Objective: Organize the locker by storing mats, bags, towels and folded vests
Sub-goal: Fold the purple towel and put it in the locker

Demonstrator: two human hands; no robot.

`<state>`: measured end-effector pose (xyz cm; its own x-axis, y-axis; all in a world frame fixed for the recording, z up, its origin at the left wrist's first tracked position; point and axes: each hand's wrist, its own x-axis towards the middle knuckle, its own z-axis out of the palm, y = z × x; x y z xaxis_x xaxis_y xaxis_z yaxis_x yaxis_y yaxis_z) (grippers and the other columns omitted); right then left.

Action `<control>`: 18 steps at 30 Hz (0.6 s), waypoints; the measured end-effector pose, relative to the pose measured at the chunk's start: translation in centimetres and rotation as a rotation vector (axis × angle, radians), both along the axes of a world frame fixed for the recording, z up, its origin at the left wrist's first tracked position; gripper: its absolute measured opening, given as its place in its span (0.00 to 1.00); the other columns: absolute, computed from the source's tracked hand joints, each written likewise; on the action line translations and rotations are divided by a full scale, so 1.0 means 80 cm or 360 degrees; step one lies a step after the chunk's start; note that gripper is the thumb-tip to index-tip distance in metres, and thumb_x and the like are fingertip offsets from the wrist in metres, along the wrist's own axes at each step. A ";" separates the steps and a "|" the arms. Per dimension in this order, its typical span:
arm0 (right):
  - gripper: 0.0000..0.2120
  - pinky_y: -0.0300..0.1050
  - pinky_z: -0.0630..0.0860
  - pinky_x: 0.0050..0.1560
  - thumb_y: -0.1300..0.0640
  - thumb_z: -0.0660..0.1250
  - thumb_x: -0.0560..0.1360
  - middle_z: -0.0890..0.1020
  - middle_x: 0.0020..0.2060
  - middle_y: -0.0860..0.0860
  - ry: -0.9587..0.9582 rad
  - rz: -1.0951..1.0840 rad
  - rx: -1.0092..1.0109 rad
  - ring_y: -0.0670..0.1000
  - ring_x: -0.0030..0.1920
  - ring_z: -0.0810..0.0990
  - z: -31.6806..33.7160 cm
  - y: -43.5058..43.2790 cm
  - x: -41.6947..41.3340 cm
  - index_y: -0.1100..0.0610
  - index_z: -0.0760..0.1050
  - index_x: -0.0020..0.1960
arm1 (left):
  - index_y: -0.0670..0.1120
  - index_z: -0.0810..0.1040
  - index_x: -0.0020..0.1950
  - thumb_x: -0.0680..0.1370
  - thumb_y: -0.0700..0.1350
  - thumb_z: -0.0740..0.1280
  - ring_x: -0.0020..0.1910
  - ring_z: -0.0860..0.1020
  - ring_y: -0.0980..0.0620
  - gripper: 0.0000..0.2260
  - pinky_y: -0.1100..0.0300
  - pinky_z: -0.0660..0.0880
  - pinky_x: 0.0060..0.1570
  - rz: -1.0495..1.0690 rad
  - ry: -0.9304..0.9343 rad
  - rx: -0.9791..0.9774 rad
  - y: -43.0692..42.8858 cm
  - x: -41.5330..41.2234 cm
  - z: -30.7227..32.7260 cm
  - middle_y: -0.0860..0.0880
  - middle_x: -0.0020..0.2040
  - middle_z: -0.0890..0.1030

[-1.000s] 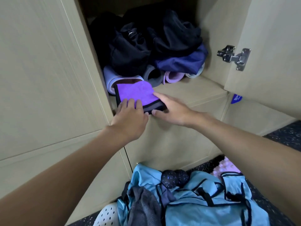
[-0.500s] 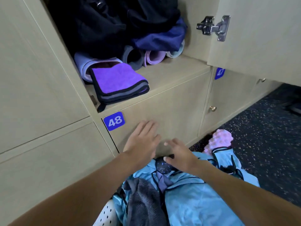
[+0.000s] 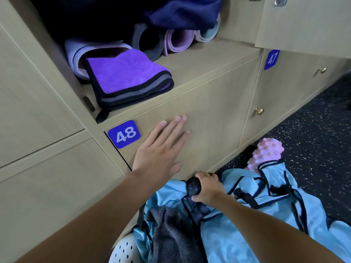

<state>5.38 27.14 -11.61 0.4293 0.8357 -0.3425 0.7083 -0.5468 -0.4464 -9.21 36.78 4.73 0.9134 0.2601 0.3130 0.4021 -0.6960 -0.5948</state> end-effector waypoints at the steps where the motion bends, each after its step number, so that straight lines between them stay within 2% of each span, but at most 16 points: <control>1: 0.37 0.52 0.70 0.64 0.46 0.74 0.68 0.68 0.68 0.47 0.0040 -0.0025 0.0052 0.56 0.67 0.65 0.003 -0.003 0.001 0.49 0.62 0.72 | 0.47 0.60 0.79 0.75 0.64 0.65 0.80 0.47 0.46 0.38 0.50 0.38 0.78 -0.0007 0.0003 -0.0018 0.000 0.000 0.001 0.42 0.81 0.46; 4: 0.38 0.50 0.70 0.65 0.45 0.75 0.66 0.73 0.65 0.48 0.0186 -0.0135 0.0281 0.54 0.65 0.67 0.023 -0.016 0.009 0.48 0.64 0.72 | 0.47 0.65 0.78 0.73 0.63 0.67 0.80 0.51 0.46 0.37 0.50 0.42 0.78 -0.0022 0.0007 -0.0131 -0.005 0.000 0.006 0.42 0.81 0.51; 7: 0.40 0.48 0.70 0.66 0.43 0.77 0.64 0.74 0.64 0.48 0.0256 -0.0203 0.0547 0.52 0.65 0.70 0.066 -0.034 0.022 0.48 0.66 0.71 | 0.47 0.72 0.72 0.69 0.60 0.72 0.75 0.64 0.43 0.35 0.49 0.52 0.75 -0.0108 -0.0096 -0.0299 -0.018 0.005 0.017 0.41 0.78 0.64; 8: 0.40 0.47 0.70 0.66 0.43 0.77 0.63 0.75 0.63 0.48 0.0281 -0.0220 0.0625 0.51 0.64 0.71 0.086 -0.042 0.026 0.48 0.67 0.71 | 0.46 0.74 0.70 0.69 0.59 0.72 0.73 0.68 0.42 0.32 0.49 0.56 0.72 -0.0150 -0.0156 -0.0377 -0.024 0.009 0.022 0.40 0.74 0.69; 10: 0.40 0.47 0.72 0.65 0.42 0.77 0.60 0.75 0.61 0.49 0.0386 -0.0245 0.0815 0.48 0.62 0.74 0.129 -0.060 0.035 0.47 0.68 0.69 | 0.47 0.75 0.68 0.71 0.60 0.65 0.68 0.73 0.42 0.29 0.51 0.60 0.68 -0.0159 -0.0291 -0.0636 -0.035 0.019 0.042 0.42 0.69 0.75; 12: 0.38 0.50 0.75 0.63 0.41 0.76 0.58 0.77 0.59 0.48 0.0444 -0.0234 0.1017 0.48 0.61 0.76 0.176 -0.079 0.046 0.43 0.68 0.65 | 0.50 0.72 0.71 0.73 0.63 0.58 0.68 0.73 0.45 0.30 0.50 0.66 0.68 -0.0120 -0.0430 -0.1075 -0.047 0.032 0.070 0.47 0.69 0.74; 13: 0.36 0.51 0.76 0.62 0.40 0.76 0.59 0.77 0.59 0.47 0.0432 -0.0227 0.1104 0.48 0.61 0.76 0.200 -0.089 0.051 0.41 0.68 0.64 | 0.53 0.69 0.73 0.74 0.63 0.58 0.67 0.73 0.48 0.30 0.50 0.68 0.68 -0.0099 -0.0484 -0.1308 -0.053 0.037 0.085 0.50 0.70 0.73; 15: 0.34 0.50 0.76 0.61 0.41 0.75 0.60 0.77 0.58 0.45 0.0354 -0.0197 0.1281 0.47 0.61 0.75 0.249 -0.107 0.059 0.42 0.69 0.64 | 0.58 0.66 0.74 0.76 0.62 0.63 0.64 0.75 0.53 0.27 0.53 0.71 0.65 -0.0165 -0.0584 -0.1603 -0.062 0.047 0.116 0.54 0.69 0.73; 18: 0.34 0.43 0.75 0.58 0.44 0.76 0.61 0.76 0.58 0.42 0.0264 -0.0140 0.1505 0.43 0.58 0.75 0.320 -0.124 0.063 0.45 0.70 0.64 | 0.60 0.70 0.71 0.76 0.54 0.70 0.48 0.78 0.62 0.24 0.62 0.75 0.56 -0.0387 -0.0724 -0.1896 -0.079 0.064 0.168 0.55 0.64 0.76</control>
